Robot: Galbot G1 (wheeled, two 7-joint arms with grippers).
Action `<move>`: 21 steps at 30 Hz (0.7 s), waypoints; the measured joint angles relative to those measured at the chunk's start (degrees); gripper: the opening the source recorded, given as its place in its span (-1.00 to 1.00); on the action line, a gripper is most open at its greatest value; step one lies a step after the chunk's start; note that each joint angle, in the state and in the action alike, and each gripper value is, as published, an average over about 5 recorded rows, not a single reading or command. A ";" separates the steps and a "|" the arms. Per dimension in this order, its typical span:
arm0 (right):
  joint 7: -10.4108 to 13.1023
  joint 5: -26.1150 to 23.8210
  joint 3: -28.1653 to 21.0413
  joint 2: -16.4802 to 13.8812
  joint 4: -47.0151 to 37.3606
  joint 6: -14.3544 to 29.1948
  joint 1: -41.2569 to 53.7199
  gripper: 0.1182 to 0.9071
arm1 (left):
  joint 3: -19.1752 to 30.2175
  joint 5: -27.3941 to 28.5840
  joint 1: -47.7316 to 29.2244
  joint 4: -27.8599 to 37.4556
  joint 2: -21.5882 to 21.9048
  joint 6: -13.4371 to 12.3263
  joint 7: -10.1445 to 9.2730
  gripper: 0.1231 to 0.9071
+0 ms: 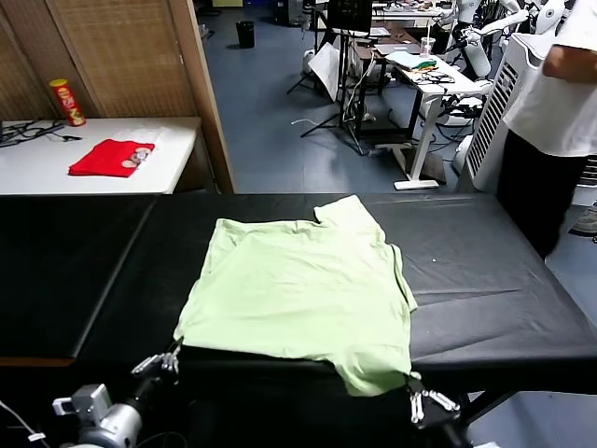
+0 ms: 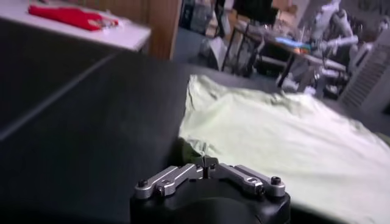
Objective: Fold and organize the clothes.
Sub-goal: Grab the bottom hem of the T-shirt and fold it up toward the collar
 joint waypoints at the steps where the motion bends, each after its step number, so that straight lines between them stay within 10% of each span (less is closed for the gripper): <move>1: -0.02 0.40 -0.21 -0.35 -1.05 0.03 1.65 -0.99 | 0.04 -0.02 -0.66 0.25 -0.14 -0.15 -0.01 -0.99; 21: -0.21 -0.38 -8.69 -2.59 -21.77 -1.19 29.86 -0.99 | 5.00 8.30 -10.84 6.89 0.54 -1.19 -0.80 -0.99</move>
